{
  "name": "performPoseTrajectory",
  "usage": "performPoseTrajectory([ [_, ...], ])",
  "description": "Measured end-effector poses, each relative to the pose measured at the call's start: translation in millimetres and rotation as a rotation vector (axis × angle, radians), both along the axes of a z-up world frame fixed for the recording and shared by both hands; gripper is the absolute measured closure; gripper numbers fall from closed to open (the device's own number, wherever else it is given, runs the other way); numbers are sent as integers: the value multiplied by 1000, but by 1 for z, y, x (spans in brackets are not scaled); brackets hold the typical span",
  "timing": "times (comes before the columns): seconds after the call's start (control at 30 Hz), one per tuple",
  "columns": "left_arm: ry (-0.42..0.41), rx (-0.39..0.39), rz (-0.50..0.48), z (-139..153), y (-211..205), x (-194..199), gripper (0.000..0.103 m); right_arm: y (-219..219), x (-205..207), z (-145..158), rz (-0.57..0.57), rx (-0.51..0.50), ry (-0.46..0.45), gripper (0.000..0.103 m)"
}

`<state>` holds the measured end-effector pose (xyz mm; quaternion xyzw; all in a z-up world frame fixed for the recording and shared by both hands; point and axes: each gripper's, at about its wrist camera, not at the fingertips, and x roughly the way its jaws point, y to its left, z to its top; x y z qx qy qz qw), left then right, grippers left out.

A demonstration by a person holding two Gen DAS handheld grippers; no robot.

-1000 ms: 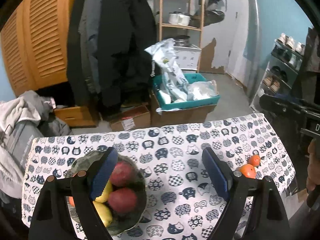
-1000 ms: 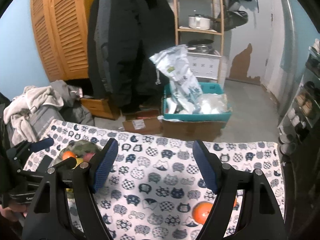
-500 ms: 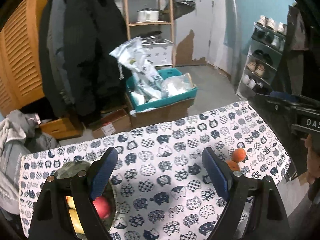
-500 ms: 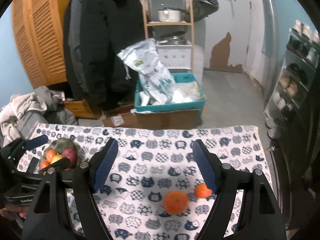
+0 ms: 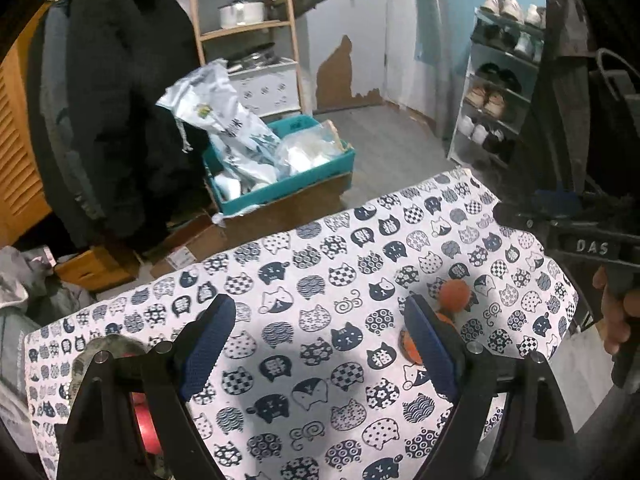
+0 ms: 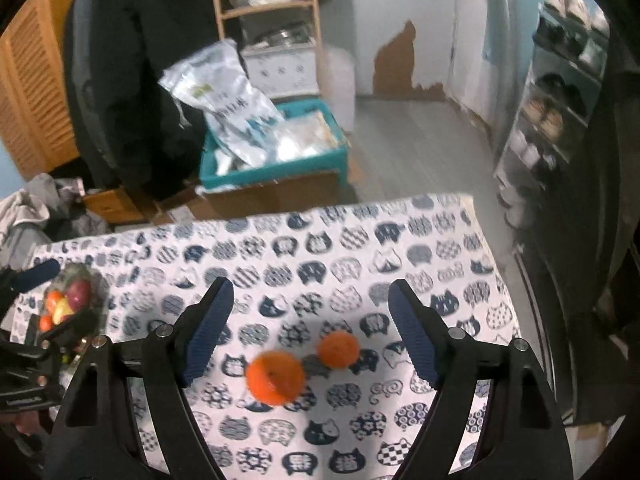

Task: Organize fruits
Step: 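Close the right gripper on a mandarin while the left gripper nears another mandarin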

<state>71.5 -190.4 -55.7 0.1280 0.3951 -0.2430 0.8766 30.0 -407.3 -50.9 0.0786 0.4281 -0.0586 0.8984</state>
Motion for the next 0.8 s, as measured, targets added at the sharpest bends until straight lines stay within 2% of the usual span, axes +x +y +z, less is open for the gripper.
performPoseTrajectory([
  [0.17,62,-4,-12,-22,-14,11,15,-16,4,-37,-19,23,76,23],
  [0.43,108,42,-26,-56,-38,25,15,-33,12,-93,-22,65,209,23],
  [0.67,213,73,-33,-88,-50,35,15,-40,21,-130,-33,110,295,23],
  [0.8,237,88,-30,-101,-54,36,15,-38,26,-141,-25,112,319,23],
])
